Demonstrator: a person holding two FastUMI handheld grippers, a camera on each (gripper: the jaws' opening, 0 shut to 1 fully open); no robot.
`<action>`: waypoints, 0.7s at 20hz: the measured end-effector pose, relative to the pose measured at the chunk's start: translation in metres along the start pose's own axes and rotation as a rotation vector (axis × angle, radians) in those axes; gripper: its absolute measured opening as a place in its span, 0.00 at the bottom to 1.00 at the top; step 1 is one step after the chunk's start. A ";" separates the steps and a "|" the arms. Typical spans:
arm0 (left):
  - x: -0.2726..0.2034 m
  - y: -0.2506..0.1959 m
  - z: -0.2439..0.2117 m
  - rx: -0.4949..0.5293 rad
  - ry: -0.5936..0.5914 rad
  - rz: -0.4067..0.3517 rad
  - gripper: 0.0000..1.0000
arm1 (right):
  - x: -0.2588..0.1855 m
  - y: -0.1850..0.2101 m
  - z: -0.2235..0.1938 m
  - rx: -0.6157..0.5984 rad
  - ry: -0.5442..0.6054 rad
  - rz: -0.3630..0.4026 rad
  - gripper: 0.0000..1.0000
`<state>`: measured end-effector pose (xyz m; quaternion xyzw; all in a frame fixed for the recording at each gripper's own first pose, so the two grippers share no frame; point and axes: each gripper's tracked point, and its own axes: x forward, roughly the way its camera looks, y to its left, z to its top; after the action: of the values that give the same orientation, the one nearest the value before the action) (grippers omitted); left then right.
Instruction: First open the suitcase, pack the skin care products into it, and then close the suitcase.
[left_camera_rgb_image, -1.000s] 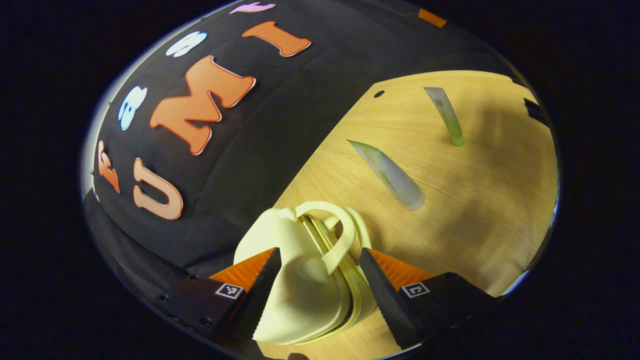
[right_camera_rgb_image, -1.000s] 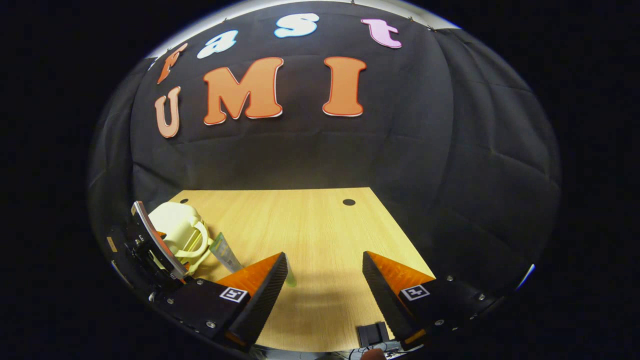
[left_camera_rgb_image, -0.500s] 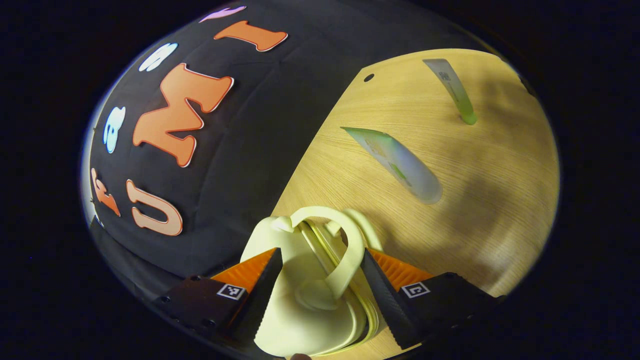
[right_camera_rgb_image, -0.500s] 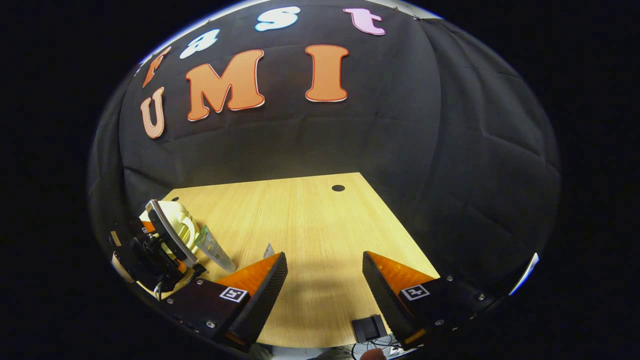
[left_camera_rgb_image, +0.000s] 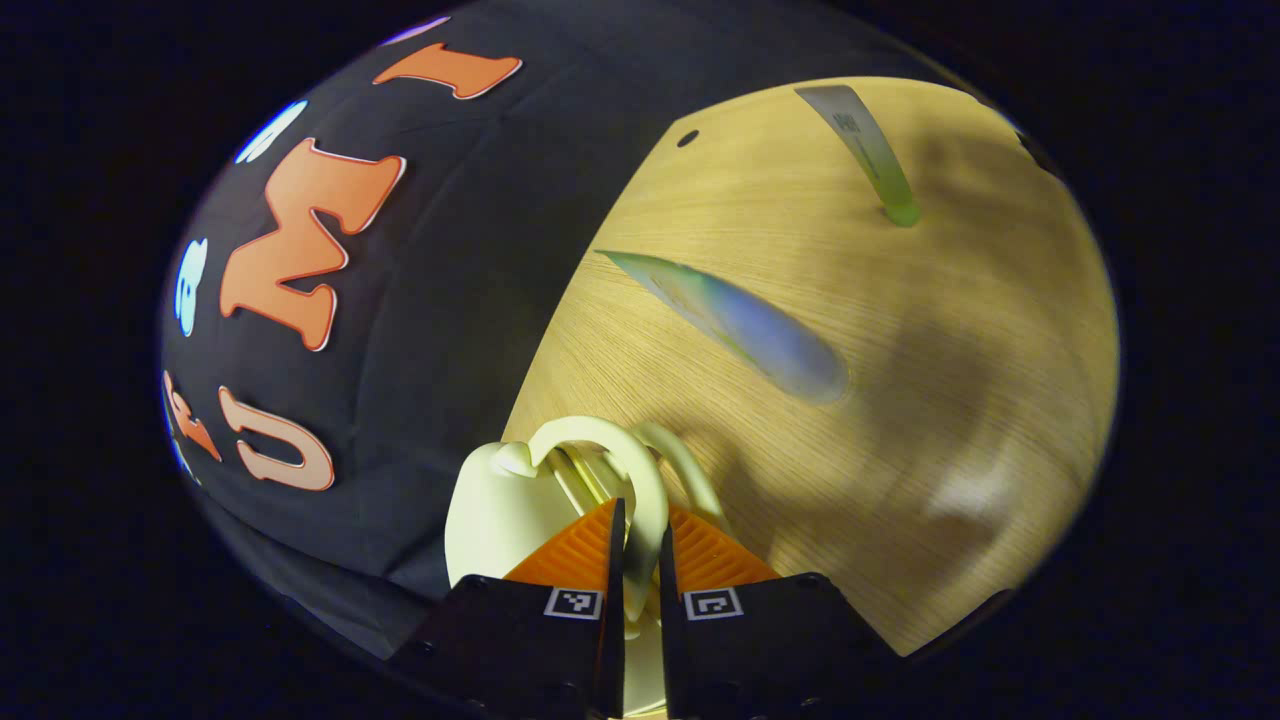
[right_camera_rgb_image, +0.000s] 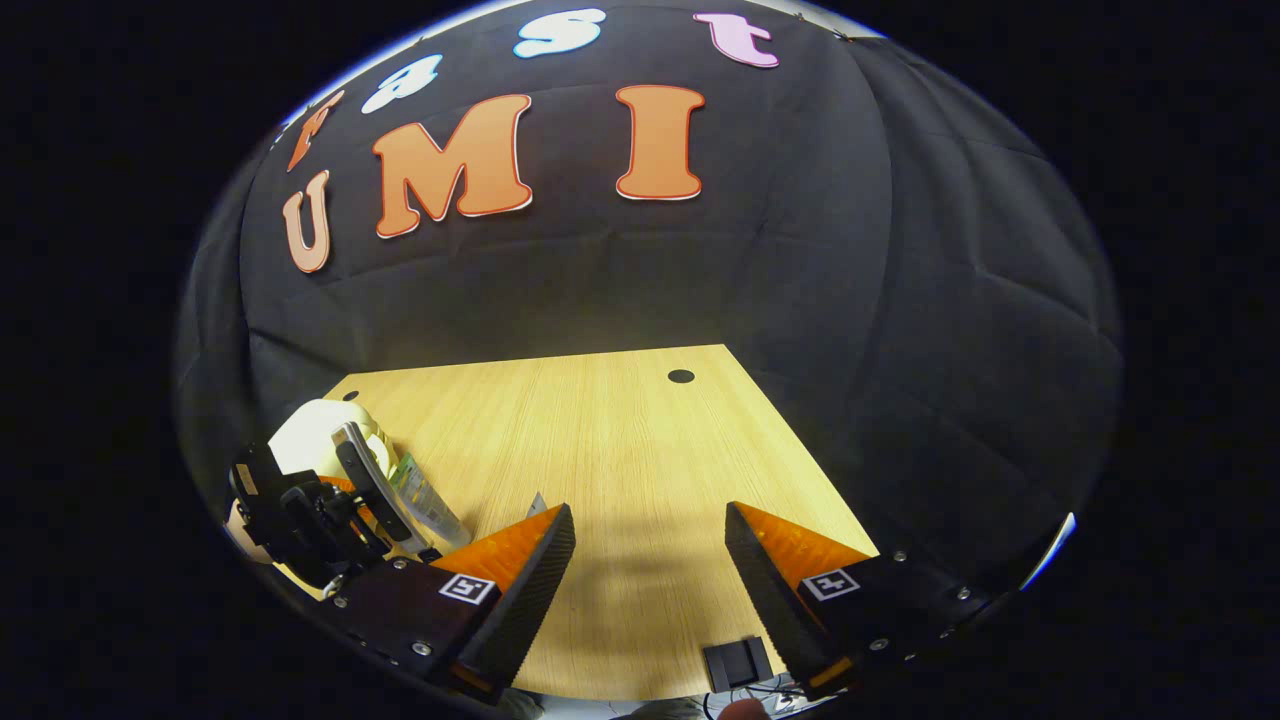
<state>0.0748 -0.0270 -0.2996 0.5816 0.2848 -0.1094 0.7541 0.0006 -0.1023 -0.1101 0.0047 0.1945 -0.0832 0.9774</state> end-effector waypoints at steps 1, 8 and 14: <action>-0.002 0.000 0.000 -0.036 0.006 -0.023 0.16 | 0.000 0.003 0.002 0.001 -0.003 0.004 0.96; -0.024 0.018 0.008 -0.417 -0.005 -0.228 0.16 | 0.003 0.027 0.019 0.023 -0.036 0.064 0.96; -0.070 0.120 0.034 -0.922 -0.137 -0.334 0.16 | 0.005 0.067 0.046 0.006 -0.085 0.128 0.96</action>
<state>0.0876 -0.0348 -0.1568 0.1255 0.3426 -0.1292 0.9221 0.0332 -0.0385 -0.0710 0.0166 0.1521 -0.0215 0.9880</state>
